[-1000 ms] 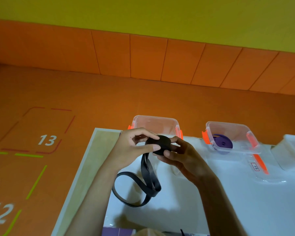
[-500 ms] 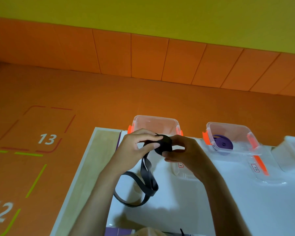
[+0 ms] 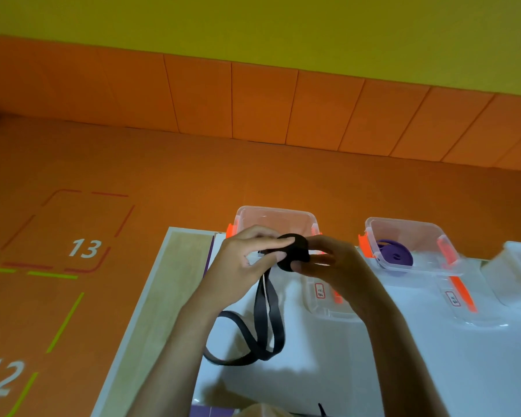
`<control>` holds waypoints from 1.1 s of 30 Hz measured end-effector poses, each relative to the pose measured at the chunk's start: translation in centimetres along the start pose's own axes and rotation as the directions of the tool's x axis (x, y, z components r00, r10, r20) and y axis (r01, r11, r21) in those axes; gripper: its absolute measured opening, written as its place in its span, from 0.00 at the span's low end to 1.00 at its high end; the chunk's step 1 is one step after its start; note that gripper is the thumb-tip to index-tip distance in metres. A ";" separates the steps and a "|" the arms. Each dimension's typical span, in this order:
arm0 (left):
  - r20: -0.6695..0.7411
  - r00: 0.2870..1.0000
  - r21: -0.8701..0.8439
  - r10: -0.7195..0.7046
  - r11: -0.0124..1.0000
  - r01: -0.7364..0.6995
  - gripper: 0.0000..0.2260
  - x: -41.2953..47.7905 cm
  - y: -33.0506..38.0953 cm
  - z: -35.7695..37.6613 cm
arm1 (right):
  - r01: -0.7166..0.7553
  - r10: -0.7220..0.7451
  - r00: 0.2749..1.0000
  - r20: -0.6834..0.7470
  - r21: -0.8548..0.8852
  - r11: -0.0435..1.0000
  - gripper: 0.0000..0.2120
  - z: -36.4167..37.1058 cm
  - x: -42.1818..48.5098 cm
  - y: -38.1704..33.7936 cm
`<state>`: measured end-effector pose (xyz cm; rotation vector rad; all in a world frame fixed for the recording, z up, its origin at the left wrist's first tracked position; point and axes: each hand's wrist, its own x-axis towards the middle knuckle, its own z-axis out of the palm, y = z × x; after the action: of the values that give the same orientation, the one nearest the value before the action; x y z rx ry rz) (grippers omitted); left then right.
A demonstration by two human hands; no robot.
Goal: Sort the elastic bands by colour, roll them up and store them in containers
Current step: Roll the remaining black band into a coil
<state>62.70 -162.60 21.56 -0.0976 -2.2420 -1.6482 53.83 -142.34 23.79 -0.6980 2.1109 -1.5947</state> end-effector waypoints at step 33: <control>-0.050 0.996 -0.163 -0.077 0.984 0.068 0.15 0.5 1.1 0.6 | -0.101 0.106 0.994 0.002 0.328 0.939 0.21 -1.4 -0.5 -0.8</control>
<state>62.38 -161.80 22.57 -0.0104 -2.0909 -1.8461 53.50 -141.16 24.91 -0.4547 1.7944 -1.8360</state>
